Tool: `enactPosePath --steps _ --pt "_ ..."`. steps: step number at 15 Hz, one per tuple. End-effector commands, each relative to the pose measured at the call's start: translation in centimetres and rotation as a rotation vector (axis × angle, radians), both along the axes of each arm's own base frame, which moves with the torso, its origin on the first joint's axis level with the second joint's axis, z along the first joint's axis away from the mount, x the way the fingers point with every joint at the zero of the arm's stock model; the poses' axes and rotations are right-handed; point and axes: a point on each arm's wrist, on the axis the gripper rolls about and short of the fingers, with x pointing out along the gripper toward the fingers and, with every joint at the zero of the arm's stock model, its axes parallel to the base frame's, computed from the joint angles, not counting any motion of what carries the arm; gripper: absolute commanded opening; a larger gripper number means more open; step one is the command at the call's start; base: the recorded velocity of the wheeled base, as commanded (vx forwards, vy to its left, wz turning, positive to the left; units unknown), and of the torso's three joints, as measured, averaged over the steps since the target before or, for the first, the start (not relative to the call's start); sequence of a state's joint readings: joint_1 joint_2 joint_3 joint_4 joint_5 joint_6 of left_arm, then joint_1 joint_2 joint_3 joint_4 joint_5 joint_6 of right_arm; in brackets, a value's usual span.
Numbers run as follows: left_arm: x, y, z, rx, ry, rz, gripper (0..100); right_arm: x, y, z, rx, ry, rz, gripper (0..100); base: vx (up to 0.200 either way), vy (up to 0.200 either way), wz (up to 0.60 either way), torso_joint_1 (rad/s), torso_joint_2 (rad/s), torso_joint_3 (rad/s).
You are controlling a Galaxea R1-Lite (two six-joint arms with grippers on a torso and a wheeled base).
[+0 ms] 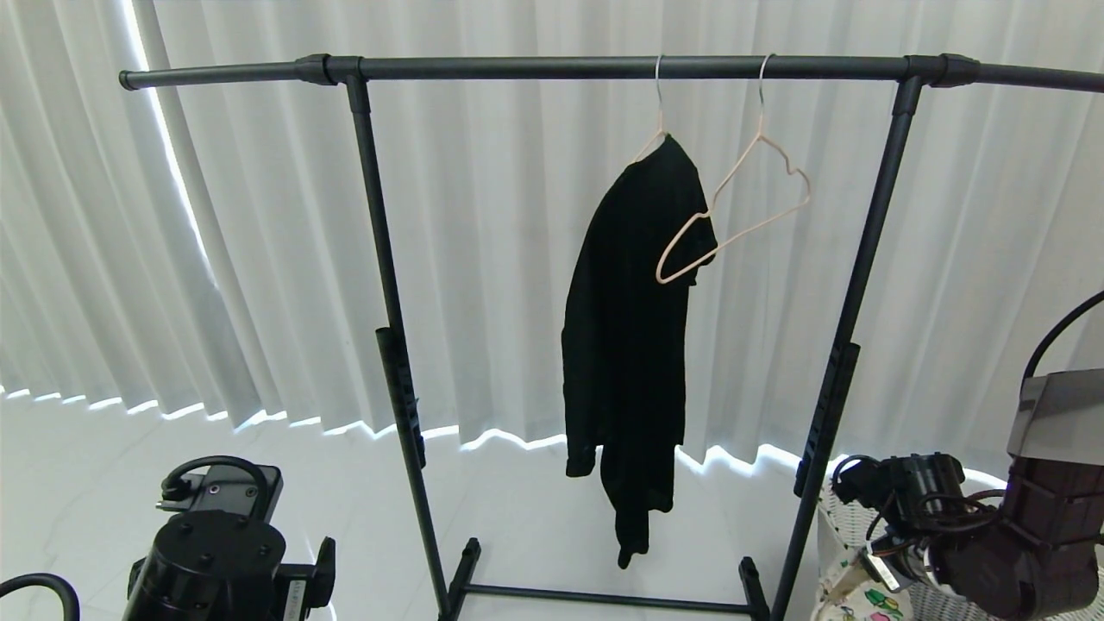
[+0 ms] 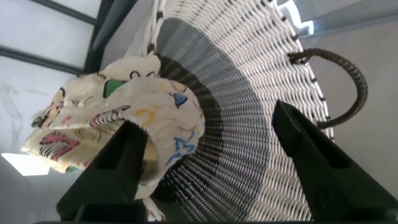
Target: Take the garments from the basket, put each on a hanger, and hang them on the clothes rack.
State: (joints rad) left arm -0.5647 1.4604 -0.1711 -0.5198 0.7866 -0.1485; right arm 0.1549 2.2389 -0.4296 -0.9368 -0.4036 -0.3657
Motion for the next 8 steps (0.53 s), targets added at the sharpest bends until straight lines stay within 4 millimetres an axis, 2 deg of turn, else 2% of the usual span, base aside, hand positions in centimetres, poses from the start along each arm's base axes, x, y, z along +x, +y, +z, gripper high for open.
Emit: enactPosePath --steps 1,3,8 --pt "0.0 0.0 0.0 0.000 0.000 0.001 100 -0.1 0.0 0.0 0.000 -0.004 0.002 100 0.000 0.000 0.00 0.000 0.00 0.000" --pt "0.0 0.0 0.0 0.000 0.000 0.001 100 -0.1 0.0 0.3 0.007 -0.029 0.004 100 0.000 0.000 0.00 0.000 0.00 0.000" --pt "0.0 0.0 0.1 -0.002 -0.006 0.002 100 -1.9 -0.2 0.9 -0.020 -0.008 -0.006 100 0.000 0.000 0.00 0.000 0.00 0.000"
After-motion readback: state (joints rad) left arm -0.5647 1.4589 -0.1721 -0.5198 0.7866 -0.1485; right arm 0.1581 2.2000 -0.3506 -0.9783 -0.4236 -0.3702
